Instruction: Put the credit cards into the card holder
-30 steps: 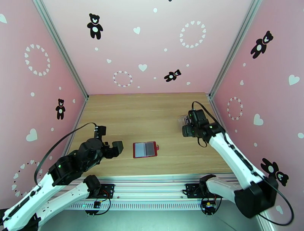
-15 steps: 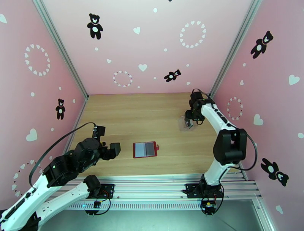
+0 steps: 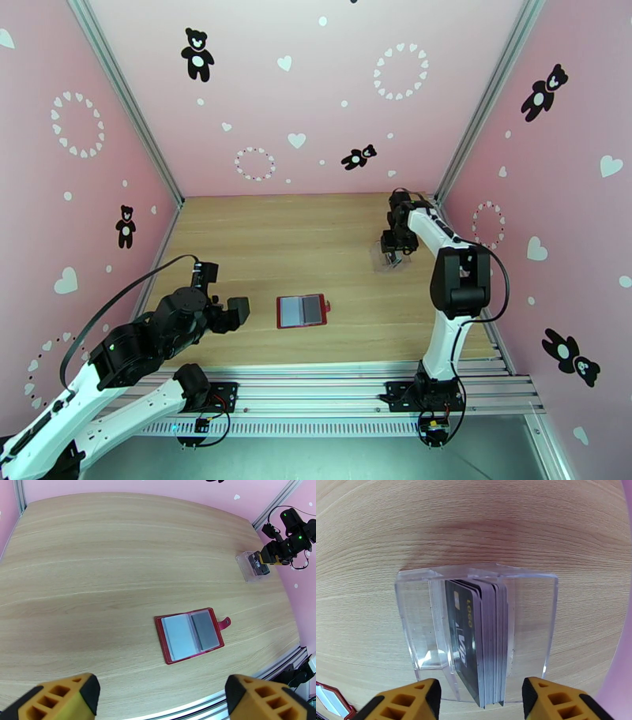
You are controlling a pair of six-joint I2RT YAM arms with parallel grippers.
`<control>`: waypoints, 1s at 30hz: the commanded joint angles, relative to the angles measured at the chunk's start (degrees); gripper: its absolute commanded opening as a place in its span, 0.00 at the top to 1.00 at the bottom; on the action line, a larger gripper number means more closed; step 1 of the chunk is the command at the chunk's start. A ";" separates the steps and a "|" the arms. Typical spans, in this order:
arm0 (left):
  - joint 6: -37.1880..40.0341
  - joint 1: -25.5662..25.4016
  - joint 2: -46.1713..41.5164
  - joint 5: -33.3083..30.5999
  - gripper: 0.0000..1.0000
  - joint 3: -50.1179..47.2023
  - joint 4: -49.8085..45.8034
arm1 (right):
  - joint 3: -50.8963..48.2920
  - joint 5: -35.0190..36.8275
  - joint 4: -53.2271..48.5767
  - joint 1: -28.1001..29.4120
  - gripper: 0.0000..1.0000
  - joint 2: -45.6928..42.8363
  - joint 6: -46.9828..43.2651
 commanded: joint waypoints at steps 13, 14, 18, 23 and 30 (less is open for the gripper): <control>0.03 0.20 0.70 -0.93 0.11 -0.42 -0.74 | 3.07 4.13 -1.67 -0.11 0.44 4.16 -0.27; 0.03 0.25 0.81 -1.01 0.11 -0.42 -0.74 | 3.13 4.40 -1.59 -0.12 0.44 4.26 -0.23; 0.01 0.23 0.78 -1.11 0.11 -0.42 -0.76 | 3.45 5.23 -1.78 -0.18 0.44 4.40 -0.15; -0.05 0.20 0.87 -1.20 0.11 -0.38 -0.83 | 3.87 5.34 -2.11 -0.27 0.45 4.79 -0.17; -0.03 0.23 1.07 -1.20 0.11 -0.41 -0.86 | 3.95 5.02 -2.19 -0.40 0.45 5.39 -0.12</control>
